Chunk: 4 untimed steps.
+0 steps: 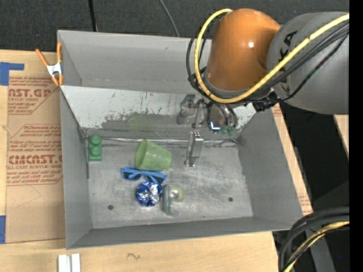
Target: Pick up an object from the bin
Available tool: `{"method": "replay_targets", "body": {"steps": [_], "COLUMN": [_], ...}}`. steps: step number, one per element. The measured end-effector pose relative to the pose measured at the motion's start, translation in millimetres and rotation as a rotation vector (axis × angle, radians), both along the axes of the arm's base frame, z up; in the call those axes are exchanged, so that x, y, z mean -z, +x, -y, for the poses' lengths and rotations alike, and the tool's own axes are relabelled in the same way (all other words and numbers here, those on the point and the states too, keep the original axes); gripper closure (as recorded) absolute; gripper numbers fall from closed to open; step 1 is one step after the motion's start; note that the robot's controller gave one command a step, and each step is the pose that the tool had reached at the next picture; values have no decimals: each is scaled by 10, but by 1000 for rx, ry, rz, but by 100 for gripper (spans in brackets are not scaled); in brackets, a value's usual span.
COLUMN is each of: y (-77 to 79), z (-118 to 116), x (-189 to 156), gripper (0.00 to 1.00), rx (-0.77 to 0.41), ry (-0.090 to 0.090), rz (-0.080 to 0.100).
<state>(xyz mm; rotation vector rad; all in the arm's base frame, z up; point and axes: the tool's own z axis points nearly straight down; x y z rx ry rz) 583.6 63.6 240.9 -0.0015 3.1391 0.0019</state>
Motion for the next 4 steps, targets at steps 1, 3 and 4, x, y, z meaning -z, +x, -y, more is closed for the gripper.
{"method": "replay_targets", "body": {"steps": [1,3,4], "y": [-36,-109,-120], "z": [-212,-552,-538], "x": [1552,479,531], "gripper": [0,100,0], "rx": [-233,-249,-247], "ry": [-1,0,0], "rz": [-5,8,1]}}
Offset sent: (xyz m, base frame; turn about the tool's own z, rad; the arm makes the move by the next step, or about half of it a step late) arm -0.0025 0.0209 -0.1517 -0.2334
